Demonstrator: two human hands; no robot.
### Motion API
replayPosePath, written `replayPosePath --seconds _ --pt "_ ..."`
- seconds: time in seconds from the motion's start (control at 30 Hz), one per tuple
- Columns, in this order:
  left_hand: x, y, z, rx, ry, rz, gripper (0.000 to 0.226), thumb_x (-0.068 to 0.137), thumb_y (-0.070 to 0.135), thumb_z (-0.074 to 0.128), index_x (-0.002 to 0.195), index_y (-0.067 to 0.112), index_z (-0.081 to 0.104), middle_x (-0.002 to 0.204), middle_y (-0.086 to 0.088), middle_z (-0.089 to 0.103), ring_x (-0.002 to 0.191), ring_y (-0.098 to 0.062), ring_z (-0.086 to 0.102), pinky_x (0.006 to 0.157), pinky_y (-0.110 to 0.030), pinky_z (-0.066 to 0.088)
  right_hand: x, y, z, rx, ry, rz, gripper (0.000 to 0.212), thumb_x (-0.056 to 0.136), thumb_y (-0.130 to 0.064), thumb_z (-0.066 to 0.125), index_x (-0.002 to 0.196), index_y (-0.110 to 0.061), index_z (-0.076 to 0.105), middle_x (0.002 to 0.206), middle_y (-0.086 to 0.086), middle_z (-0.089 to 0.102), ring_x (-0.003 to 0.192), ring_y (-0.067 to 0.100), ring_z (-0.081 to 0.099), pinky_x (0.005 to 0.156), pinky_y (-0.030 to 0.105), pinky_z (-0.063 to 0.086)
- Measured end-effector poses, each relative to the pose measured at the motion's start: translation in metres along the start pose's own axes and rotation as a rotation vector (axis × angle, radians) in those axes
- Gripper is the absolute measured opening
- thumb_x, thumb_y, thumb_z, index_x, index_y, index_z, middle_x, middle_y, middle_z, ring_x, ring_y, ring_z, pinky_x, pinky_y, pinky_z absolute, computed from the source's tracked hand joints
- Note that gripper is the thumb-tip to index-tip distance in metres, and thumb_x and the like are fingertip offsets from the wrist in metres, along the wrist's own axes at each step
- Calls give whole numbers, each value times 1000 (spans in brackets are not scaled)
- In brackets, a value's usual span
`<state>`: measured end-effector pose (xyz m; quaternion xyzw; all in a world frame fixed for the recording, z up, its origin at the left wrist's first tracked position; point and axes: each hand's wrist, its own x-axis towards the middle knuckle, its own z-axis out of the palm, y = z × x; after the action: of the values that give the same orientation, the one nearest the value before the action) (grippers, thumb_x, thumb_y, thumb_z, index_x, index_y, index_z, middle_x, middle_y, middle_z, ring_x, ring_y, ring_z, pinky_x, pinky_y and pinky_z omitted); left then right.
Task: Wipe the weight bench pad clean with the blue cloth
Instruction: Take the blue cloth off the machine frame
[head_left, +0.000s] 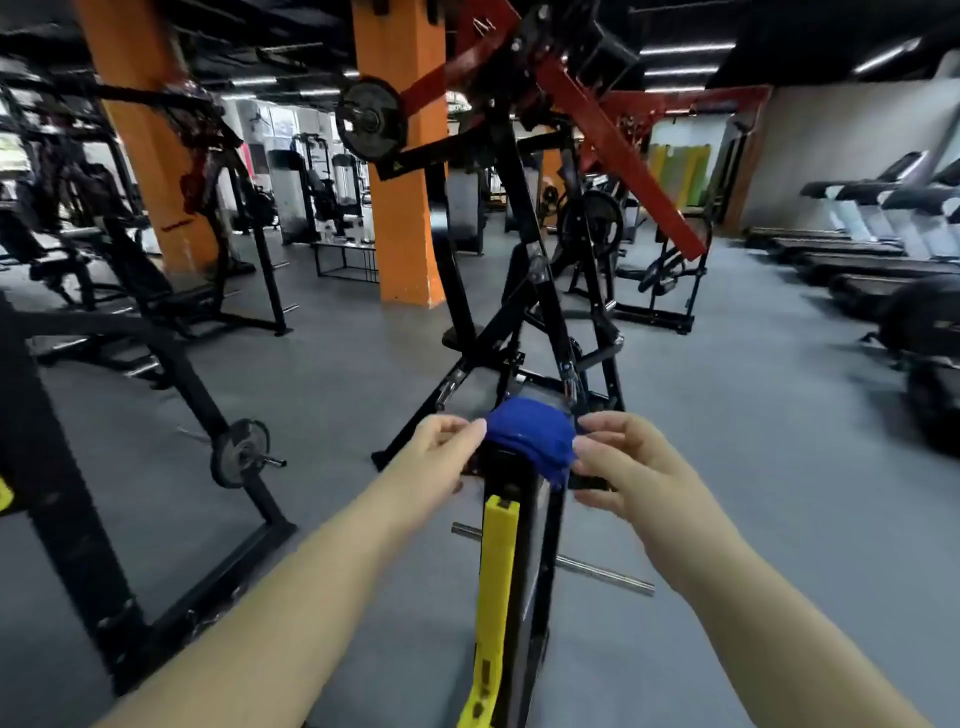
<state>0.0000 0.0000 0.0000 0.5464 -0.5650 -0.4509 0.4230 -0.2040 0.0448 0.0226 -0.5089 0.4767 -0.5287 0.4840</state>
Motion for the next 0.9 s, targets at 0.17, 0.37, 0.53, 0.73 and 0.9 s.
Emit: replayPosePath --seconds 0.17,0.37,0.53,0.73,0.9 --pt "34 26 6 62 13 -125 40 89 57 43 86 20 57 86 -3 60 75 -17 57 74 -31 49 40 10 -2 57 110 284 42 81 -45 68 116 -27 55 116 0 59 108 18 59 90 40 52" --pt "39 20 -4 -140 -298 -414 41 76 60 65 92 22 67 73 3 64 61 -11 59 61 -25 49 47 13 -1 25 -102 483 55 72 -55 72 110 -17 64 101 10 72 89 22 69 79 38 58" --pt "38 25 -9 -338 -279 -439 19 77 29 74 79 19 59 61 5 49 50 -6 38 52 -18 38 53 2 5 125 -116 479 29 73 -27 78 96 -13 68 74 2 71 66 15 62 65 28 53" --pt "16 38 -23 -516 -289 -217 29 85 12 62 114 10 63 107 -3 71 92 -16 67 83 -29 49 48 -26 14 176 -137 233 17 85 -3 63 100 -11 66 76 1 74 61 11 69 50 21 53" --pt "-28 33 -54 -633 -251 -37 39 85 19 58 123 9 61 124 -9 65 115 -23 61 93 -36 51 37 -36 47 159 -290 45 25 89 -4 58 113 -12 62 103 7 73 91 21 71 69 28 59"
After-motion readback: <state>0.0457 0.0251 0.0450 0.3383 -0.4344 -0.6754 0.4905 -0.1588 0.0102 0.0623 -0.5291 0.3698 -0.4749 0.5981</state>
